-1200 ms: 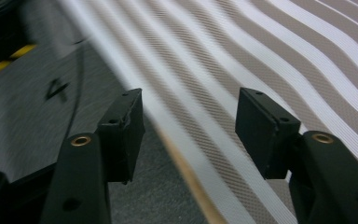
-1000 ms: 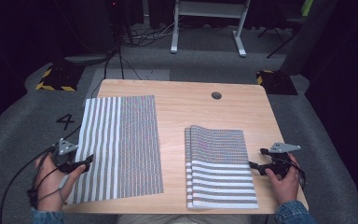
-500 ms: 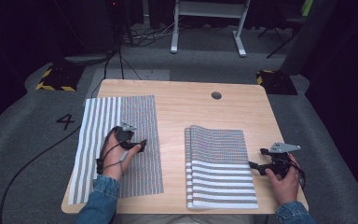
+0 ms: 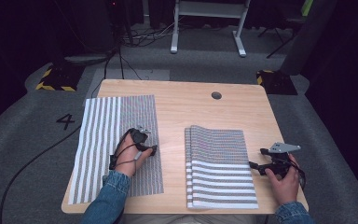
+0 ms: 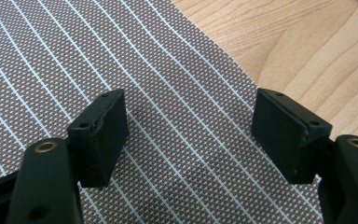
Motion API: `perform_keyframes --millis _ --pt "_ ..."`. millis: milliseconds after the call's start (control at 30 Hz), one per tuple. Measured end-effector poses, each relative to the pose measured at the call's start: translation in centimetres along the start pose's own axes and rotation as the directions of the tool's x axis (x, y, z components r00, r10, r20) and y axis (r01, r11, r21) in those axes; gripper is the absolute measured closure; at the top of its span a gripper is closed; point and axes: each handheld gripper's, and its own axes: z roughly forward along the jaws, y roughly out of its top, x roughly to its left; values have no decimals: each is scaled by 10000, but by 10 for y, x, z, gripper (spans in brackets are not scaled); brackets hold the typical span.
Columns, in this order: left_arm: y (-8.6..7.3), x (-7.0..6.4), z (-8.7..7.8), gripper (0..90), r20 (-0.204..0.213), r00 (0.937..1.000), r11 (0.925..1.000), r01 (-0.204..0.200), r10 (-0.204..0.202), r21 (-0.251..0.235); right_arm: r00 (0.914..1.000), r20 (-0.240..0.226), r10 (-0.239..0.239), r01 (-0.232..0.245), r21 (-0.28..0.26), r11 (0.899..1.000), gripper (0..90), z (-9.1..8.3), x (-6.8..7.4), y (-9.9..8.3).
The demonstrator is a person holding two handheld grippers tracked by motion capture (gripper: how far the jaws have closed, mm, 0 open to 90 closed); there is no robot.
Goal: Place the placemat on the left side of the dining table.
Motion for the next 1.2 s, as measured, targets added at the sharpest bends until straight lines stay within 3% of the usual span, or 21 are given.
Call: perform_keyframes --millis 67,167,200,233,267,433,467,500,533,567,600,633,667,700,733,800,833,867,933,1067,1200 --pt "0 1 -1 313 39 9999 9999 131 -131 -107 10000 7 4 -4 3 10000 149 0 0 0" --pt "-1 5 -2 474 -59 9998 9995 184 -186 -238 10000 8 8 -8 2 10000 149 0 0 0" --pt "-1 5 -2 544 -59 9998 9995 184 -186 -238 10000 8 8 -8 2 10000 149 0 0 0" --pt "-3 8 -1 723 116 9999 9977 -24 32 -672 10000 6 10 -10 0 10000 149 0 0 0" --pt "-5 9 0 785 87 9999 9963 104 -97 -854 10000 5 7 -7 2 10000 149 0 0 0" --pt "-5 4 -3 843 -1 9993 9963 -376 377 -775 10000 6 6 -6 -3 10000 149 0 0 0" --pt "-3 3 -4 843 -31 9973 9936 -737 737 -858 10000 3 11 -11 1 10000 149 0 0 0" --pt "-3 3 -4 844 -31 9973 9936 -737 737 -858 10000 3 11 -11 1 10000 149 0 0 0" --pt "-3 -1 -7 844 174 9936 9907 -1103 1120 -800 10000 3 12 -12 2 10000 149 0 0 0" --pt "-3 -3 -7 842 256 9918 9888 -1230 1256 -847 10000 5 4 -4 1 10000 149 0 0 0" --pt "-5 -6 -9 838 596 9855 9851 -1544 1590 -755 10000 6 1 -1 -1 10000 149 0 0 0" --pt "-5 -6 -9 825 596 9855 9851 -1544 1590 -755 10000 6 1 -1 -1 10000 149 0 0 0" --pt "-7 -8 -10 772 1089 9827 9874 -1431 1498 -672 10000 7 6 -6 2 10000 149 0 0 0" --pt "-7 -8 -10 709 1089 9827 9874 -1431 1498 -672 10000 7 6 -6 2 10000 149 0 0 0" --pt "-8 -8 -11 534 1454 9845 9939 -901 985 -633 10000 6 6 -6 2 10000 149 0 0 0" --pt "-11 -12 -11 280 728 9932 9928 -844 906 -850 10000 4 6 -6 2 10000 149 0 0 0" --pt "-11 -12 -11 225 728 9932 9928 -844 906 -850 10000 4 10 -10 2 10000 149 0 0 0" --pt "-14 -14 -12 217 367 9987 9993 -340 346 -166 10000 1 13 -13 0 10000 149 0 0 0" --pt "-19 -11 -9 215 483 9987 9986 198 -175 -487 10000 4 6 -6 3 10000 149 0 0 0" --pt "-24 -5 -3 239 127 9998 9923 135 -121 -1233 10000 7 -3 3 0 10000 149 0 0 0" --pt "-22 -1 -1 239 39 9996 9913 270 -267 -1287 10000 1 14 -14 0 10000 149 0 0 0"
